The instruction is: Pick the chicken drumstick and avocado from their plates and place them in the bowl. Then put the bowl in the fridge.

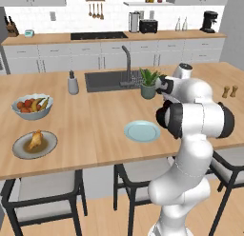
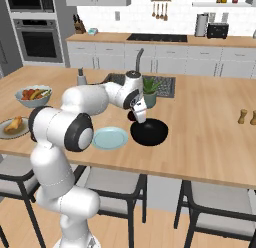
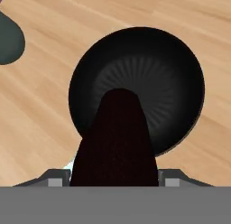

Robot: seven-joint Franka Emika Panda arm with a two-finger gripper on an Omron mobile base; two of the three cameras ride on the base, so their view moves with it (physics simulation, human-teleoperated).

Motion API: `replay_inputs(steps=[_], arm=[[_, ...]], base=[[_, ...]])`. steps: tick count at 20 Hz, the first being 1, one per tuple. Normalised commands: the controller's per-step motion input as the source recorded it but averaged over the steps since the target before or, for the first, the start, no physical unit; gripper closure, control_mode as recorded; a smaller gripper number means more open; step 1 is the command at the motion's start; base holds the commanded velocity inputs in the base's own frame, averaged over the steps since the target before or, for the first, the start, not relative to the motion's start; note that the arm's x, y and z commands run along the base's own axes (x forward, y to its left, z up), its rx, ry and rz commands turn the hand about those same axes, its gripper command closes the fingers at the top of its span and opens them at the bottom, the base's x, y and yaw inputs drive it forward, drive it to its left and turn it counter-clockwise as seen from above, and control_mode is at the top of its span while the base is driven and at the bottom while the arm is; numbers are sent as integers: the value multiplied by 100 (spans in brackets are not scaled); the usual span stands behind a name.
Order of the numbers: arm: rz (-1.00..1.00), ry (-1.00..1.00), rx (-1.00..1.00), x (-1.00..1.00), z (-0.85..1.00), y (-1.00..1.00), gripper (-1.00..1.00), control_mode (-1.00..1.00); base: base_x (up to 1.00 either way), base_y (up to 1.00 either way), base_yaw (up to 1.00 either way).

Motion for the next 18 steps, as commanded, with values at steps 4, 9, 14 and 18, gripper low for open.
replay_inputs(steps=[4, 9, 14, 18], arm=[[0, 4, 0, 6, -28, -54, 100, -100], [0, 6, 1, 14, -34, -36, 100, -100], [0, 7, 0, 21, -43, -10, 100, -100], [5, 8, 1, 4, -20, -3, 100, -100]], base=[[0, 0, 0], [0, 0, 0], [0, 0, 0], [0, 0, 0]])
